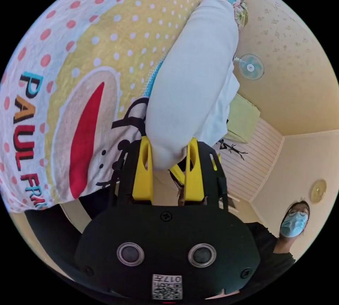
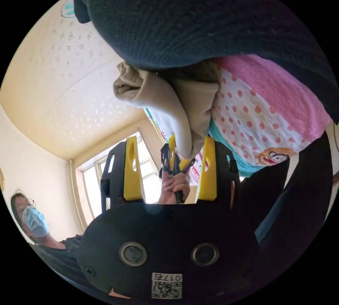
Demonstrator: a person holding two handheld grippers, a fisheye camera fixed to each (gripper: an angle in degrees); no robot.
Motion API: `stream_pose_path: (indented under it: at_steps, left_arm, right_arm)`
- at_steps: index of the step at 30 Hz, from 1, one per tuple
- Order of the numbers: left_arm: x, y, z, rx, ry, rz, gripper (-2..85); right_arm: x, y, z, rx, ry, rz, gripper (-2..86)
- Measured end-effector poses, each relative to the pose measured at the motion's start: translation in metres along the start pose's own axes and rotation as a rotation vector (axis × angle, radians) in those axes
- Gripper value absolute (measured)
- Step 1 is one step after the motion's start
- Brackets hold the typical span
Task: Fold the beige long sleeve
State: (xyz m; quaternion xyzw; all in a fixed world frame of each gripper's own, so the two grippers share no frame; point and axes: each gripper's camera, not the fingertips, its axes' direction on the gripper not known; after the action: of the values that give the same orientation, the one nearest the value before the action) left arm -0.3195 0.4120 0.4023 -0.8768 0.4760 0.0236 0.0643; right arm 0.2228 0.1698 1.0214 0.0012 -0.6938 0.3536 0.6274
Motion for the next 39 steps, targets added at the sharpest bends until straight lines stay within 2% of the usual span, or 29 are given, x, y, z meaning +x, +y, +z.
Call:
stream_pose_path:
  at_steps: [4, 5, 6, 7, 8, 9, 13, 16, 22, 24, 25, 28, 30, 31, 33, 35, 37, 39]
  left_arm:
    - [0.027, 0.020, -0.027, 0.055, 0.233, 0.046, 8.1]
    - [0.040, 0.026, -0.036, 0.049, 0.271, 0.084, 7.8]
    - [0.057, 0.031, -0.047, 0.036, 0.271, 0.135, 7.6]
    - [0.066, 0.035, -0.053, 0.032, 0.266, 0.164, 7.5]
    - [0.083, 0.042, -0.067, 0.033, 0.259, 0.216, 7.3]
    - [0.096, 0.050, -0.085, 0.044, 0.277, 0.254, 7.1]
    - [0.128, 0.083, -0.154, 0.109, 0.293, 0.347, 6.8]
    - [0.140, 0.119, -0.228, 0.196, 0.355, 0.435, 6.7]
    - [0.159, 0.206, -0.386, 0.464, 0.342, 0.662, 6.8]
    - [0.158, 0.229, -0.437, 0.578, 0.257, 0.713, 7.2]
    - [0.155, 0.232, -0.448, 0.606, 0.225, 0.703, 7.3]
    - [0.114, 0.248, -0.492, 0.781, 0.068, 0.474, 9.0]
    - [0.075, 0.275, -0.504, 0.886, -0.081, 0.325, 10.6]
    - [0.065, 0.280, -0.504, 0.885, -0.134, 0.284, 10.7]
    - [0.025, 0.292, -0.491, 0.802, -0.330, 0.059, 11.0]
    - [0.001, 0.301, -0.475, 0.755, -0.402, -0.041, 11.0]
    - [-0.014, 0.306, -0.459, 0.723, -0.411, -0.077, 10.4]
    - [-0.028, 0.300, -0.444, 0.692, -0.395, -0.124, 10.0]
  right_arm:
    - [0.004, -0.012, 0.006, 0.106, 0.025, 0.095, 27.3]
    - [0.004, -0.015, 0.012, 0.084, -0.028, 0.086, 27.2]
    - [0.003, -0.018, 0.022, 0.030, -0.178, 0.060, 26.5]
    - [0.001, -0.018, 0.028, 0.001, -0.281, 0.042, 23.2]
    - [-0.001, -0.016, 0.043, -0.075, -0.477, 0.049, 16.8]
    - [-0.004, -0.010, 0.056, -0.124, -0.562, 0.098, 15.1]
    - [-0.049, 0.032, 0.088, -0.233, -0.461, 0.121, 11.4]
    - [-0.095, 0.071, 0.136, -0.417, -0.387, 0.021, 9.6]
    - [-0.183, 0.169, 0.300, -0.838, -0.380, -0.299, 8.4]
    - [-0.199, 0.210, 0.370, -0.955, -0.421, -0.404, 8.4]
    - [-0.200, 0.219, 0.388, -0.973, -0.421, -0.427, 8.4]
    - [-0.172, 0.247, 0.468, -0.981, -0.348, -0.429, 8.6]
    - [-0.111, 0.252, 0.530, -0.993, -0.251, -0.348, 8.9]
    - [-0.091, 0.249, 0.541, -0.982, -0.188, -0.323, 9.0]
    - [-0.008, 0.229, 0.560, -0.860, 0.139, -0.182, 9.5]
    - [0.031, 0.220, 0.555, -0.828, 0.170, -0.110, 10.3]
    - [0.036, 0.225, 0.552, -0.919, 0.118, -0.197, 10.4]
    - [0.021, 0.239, 0.534, -1.053, 0.216, -0.360, 9.9]
